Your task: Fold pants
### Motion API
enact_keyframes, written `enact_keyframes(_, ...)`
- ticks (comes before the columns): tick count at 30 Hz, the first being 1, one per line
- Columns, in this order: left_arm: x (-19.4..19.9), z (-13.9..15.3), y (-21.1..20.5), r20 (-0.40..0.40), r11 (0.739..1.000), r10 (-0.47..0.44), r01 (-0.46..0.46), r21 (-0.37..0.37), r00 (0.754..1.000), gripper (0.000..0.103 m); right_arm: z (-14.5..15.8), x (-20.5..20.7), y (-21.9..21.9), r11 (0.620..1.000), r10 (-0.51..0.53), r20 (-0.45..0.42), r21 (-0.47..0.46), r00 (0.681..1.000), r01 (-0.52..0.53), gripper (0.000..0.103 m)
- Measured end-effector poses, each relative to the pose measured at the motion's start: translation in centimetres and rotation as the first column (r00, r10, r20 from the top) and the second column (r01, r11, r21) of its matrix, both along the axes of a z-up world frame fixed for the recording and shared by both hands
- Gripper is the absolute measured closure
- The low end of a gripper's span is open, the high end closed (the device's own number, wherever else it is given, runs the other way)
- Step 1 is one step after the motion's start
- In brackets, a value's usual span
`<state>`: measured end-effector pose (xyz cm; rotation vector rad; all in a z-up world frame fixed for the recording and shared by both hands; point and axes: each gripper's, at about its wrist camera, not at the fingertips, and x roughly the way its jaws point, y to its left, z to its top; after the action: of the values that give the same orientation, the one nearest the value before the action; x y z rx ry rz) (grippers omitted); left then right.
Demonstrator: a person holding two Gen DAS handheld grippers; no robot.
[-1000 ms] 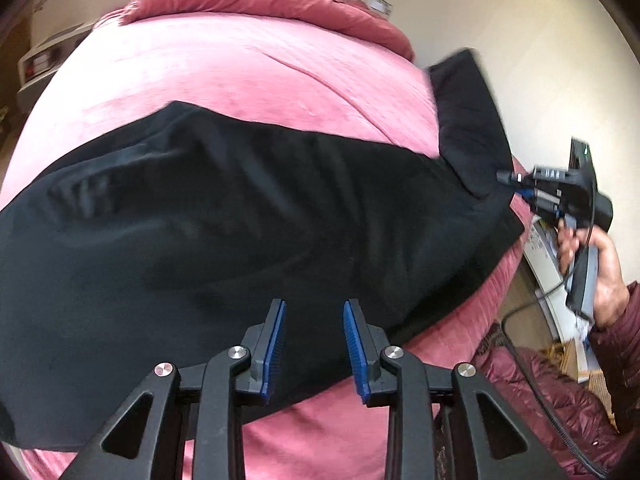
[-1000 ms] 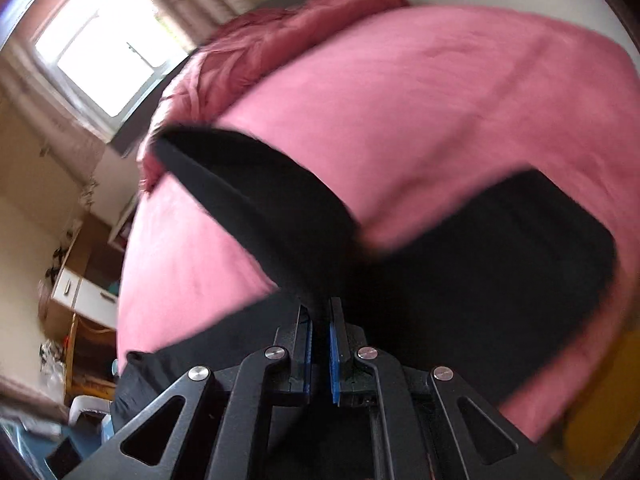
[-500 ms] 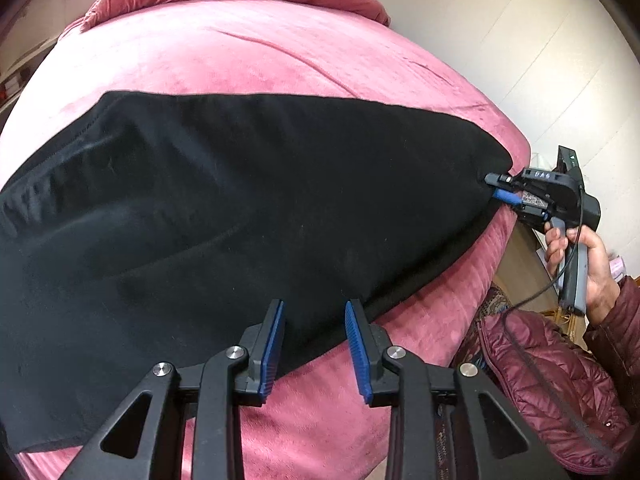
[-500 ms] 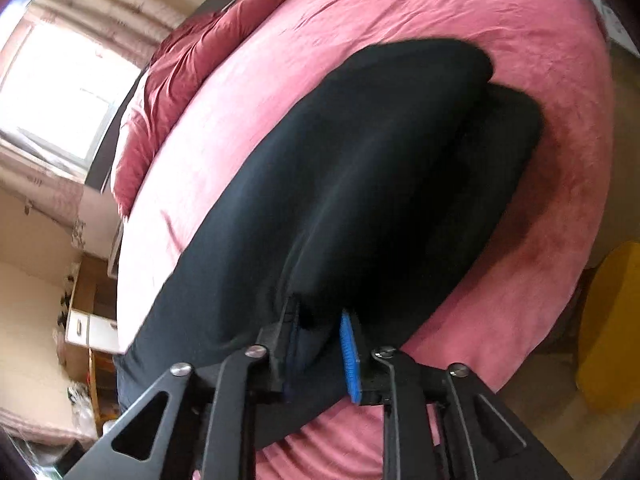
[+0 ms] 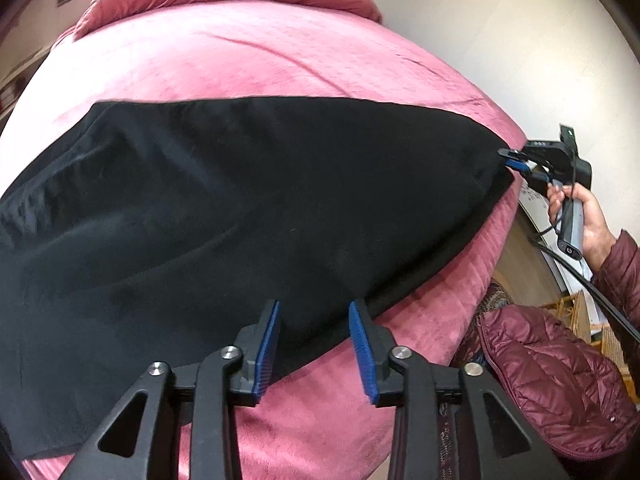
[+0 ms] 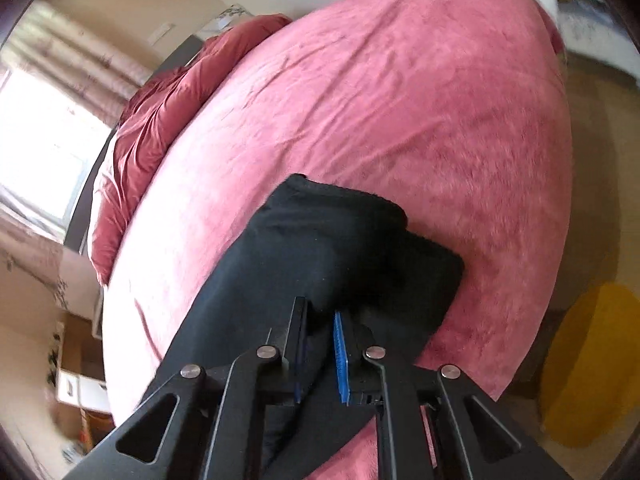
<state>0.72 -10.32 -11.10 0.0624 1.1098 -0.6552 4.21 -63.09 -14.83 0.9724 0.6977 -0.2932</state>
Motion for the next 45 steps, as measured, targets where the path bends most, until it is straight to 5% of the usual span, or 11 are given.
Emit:
enact_keyframes(4,-0.9,0.4,-1.4,0.062,0.997,-0.077,0.077,0.0,0.995,0.052,1.3,0.9,0.1,0.999,0.029,-0.015,-0.041,0.999,-0.029,0.092)
enact_keyframes(14,-1.4,-1.9,-5.0,0.075,0.975,-0.203,0.195,0.105,0.976,0.049,2.7,-0.4,1.0,0.996,0.058,-0.026,-0.063,0.998,-0.059,0.092)
enact_keyframes(21,-0.4,-2.4,-4.8,0.057,0.979,-0.188,0.183,0.094,0.98,0.064,2.2,-0.2,0.8,0.996,0.064,-0.038,-0.065,0.997,-0.067,0.092)
enact_keyframes(28,-0.1,-2.8,-5.6,0.08,0.972,-0.206,0.194,0.132,0.975,0.064,2.0,0.2,0.8,0.996,0.067,-0.045,-0.057,0.997,-0.07,0.092)
enact_keyframes(30,0.0,-2.9,-5.7,0.092,0.971,-0.202,0.187,0.15,0.975,0.079,2.1,0.2,0.8,0.996,0.068,-0.044,-0.056,0.997,-0.07,0.092)
enact_keyframes(33,0.5,-2.6,-5.3,0.083,0.98,-0.172,0.162,0.115,0.981,0.094,2.2,0.4,0.8,0.995,0.072,-0.042,-0.062,0.997,-0.074,0.092)
enact_keyframes(45,1.5,1.5,-1.7,0.061,0.988,-0.118,0.123,-0.097,0.991,0.097,5.3,-1.1,1.0,0.987,0.076,0.011,-0.144,0.997,-0.073,0.092)
